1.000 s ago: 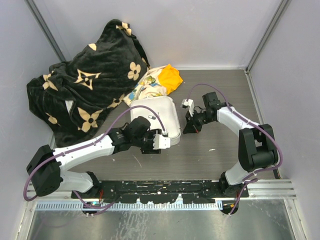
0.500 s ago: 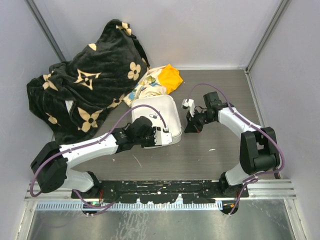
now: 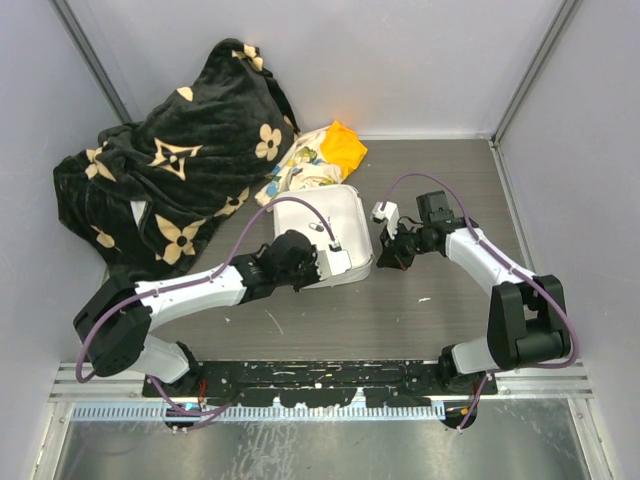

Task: Organize the medicine kit
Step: Zip the medicine box at the center of the board.

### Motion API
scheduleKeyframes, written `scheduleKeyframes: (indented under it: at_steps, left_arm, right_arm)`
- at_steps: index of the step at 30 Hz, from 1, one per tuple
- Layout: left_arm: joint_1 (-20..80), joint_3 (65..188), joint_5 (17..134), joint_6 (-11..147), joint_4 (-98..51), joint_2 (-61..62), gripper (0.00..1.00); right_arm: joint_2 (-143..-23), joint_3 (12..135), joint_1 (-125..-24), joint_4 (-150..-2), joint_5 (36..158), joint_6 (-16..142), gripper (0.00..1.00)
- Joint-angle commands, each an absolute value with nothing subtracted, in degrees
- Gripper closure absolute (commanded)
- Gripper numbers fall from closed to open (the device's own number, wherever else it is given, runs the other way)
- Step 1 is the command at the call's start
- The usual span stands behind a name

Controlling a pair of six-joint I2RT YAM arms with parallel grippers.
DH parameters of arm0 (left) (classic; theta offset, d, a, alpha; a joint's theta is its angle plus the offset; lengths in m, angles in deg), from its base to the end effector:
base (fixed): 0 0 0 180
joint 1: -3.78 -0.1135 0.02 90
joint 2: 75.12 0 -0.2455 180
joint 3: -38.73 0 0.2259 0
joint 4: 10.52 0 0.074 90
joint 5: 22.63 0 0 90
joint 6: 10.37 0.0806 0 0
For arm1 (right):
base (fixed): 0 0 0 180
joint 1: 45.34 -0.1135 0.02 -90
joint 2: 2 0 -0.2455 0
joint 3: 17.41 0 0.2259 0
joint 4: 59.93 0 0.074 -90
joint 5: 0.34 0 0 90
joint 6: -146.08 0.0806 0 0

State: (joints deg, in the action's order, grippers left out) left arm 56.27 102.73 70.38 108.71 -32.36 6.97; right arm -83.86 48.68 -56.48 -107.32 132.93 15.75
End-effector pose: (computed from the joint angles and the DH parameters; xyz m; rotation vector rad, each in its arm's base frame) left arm 0.1911 -0.2560 0.1874 1.5114 1.7091 -0.2749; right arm 0.2469 0.1049 0.1767 -1.2473 2.0643 0.7773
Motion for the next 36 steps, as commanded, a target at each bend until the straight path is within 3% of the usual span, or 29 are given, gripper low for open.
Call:
scheduleKeyframes:
  at_steps: [1, 36]
  left_arm:
    - [55.5, 102.4, 67.4, 102.0, -28.8, 11.7, 1.00]
    - [55.5, 103.3, 68.3, 93.2, -26.6, 16.0, 1.00]
  right_arm:
    - [-80.0, 47.1, -57.5, -109.8, 137.2, 17.2, 0.99]
    - [-75.4, 43.2, -68.8, -107.6, 147.3, 21.0, 0.99]
